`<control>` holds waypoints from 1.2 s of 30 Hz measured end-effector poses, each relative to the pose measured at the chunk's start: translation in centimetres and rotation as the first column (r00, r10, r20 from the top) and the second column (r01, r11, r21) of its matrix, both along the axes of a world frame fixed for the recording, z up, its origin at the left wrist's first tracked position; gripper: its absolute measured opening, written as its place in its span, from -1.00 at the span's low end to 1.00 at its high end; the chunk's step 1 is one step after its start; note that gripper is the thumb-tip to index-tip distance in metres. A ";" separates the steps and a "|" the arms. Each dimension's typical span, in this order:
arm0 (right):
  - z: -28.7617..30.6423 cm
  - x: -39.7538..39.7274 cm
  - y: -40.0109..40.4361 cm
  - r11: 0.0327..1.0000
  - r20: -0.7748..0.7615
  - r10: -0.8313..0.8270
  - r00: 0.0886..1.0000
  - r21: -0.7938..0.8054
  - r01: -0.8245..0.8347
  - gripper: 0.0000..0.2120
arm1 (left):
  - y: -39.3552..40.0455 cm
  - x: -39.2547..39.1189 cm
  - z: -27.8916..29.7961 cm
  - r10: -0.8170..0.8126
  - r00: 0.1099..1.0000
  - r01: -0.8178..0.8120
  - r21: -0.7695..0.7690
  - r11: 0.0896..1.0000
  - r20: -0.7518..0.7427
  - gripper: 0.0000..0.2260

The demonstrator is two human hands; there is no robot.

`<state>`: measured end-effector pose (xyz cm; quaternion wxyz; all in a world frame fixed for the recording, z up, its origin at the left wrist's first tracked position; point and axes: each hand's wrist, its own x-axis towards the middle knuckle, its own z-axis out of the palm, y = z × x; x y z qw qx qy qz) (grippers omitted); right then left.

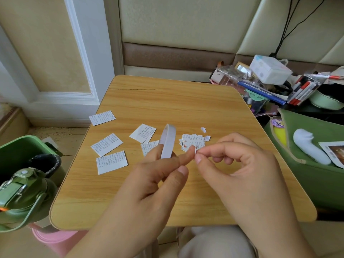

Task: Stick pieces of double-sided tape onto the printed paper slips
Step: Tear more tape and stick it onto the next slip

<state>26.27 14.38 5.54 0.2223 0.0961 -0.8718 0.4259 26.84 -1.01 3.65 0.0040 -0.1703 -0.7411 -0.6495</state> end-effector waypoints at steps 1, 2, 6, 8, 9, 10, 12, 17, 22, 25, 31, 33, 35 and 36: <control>0.0 0.0 0.0 1.000 0.005 0.003 1.000 -0.006 -0.003 -0.88 | 0.0 0.0 0.0 -0.003 1.000 0.003 0.006 1.000 0.005 -0.66; 0.0 0.0 0.1 1.000 0.011 0.008 1.000 -0.013 -0.008 -0.88 | -0.1 0.0 0.0 -0.006 1.000 0.006 0.011 1.000 0.014 -0.66; -0.1 -0.1 0.1 0.999 0.026 0.027 0.999 -0.039 -0.026 -0.90 | -0.3 -0.1 0.2 -0.037 0.998 0.034 0.053 0.998 0.060 -0.66; -0.1 -0.1 0.1 0.997 0.036 0.043 0.998 -0.069 -0.040 -0.89 | -0.2 0.0 0.6 -0.070 0.992 0.063 0.077 0.995 0.103 -0.69; -0.1 -0.2 0.1 0.995 0.040 0.051 0.998 -0.085 -0.048 -0.89 | -0.2 0.0 0.8 -0.079 0.990 0.069 0.089 0.994 0.120 -0.70; 0.0 -0.2 0.2 0.994 0.044 0.058 0.997 -0.097 -0.054 -0.88 | -0.1 0.0 0.8 -0.085 0.988 0.071 0.110 0.991 0.132 -0.71; 0.0 -0.2 0.2 0.993 0.056 0.066 0.996 -0.106 -0.060 -0.85 | -0.2 -0.1 0.8 -0.116 0.984 0.092 0.169 0.981 0.135 -0.71; -0.1 -0.2 0.3 0.993 0.052 0.073 0.996 -0.100 -0.068 -0.85 | -0.3 -0.1 0.5 -0.102 0.979 0.057 0.244 0.968 0.178 -0.67; 0.2 -0.1 0.3 0.996 0.055 0.067 0.996 -0.069 -0.063 -0.86 | -0.1 0.1 0.8 -0.051 0.994 0.040 0.110 0.993 0.095 -0.72; 0.2 -0.1 0.2 0.999 0.049 0.041 0.998 -0.036 -0.039 -0.86 | 0.1 0.1 0.4 0.004 1.000 -0.004 -0.009 1.000 -0.008 -0.67; 0.2 0.1 0.1 1.000 0.037 0.023 0.999 0.001 -0.023 -0.88 | 0.2 0.2 -0.2 0.068 0.974 -0.115 -0.213 0.970 -0.215 -0.65; 0.2 0.0 0.0 0.999 0.031 0.026 0.999 0.018 -0.027 -0.88 | 0.3 0.1 -0.2 0.070 0.958 -0.145 -0.258 0.955 -0.278 -0.64; 0.2 0.0 -0.1 0.999 0.017 0.024 1.000 0.027 -0.024 -0.89 | 0.3 0.0 -0.2 0.072 0.955 -0.152 -0.267 0.952 -0.287 -0.66; 0.2 -0.1 -0.2 1.000 0.015 0.022 1.000 0.022 -0.022 -0.88 | 0.3 0.0 -0.1 0.075 0.964 -0.140 -0.247 0.959 -0.255 -0.67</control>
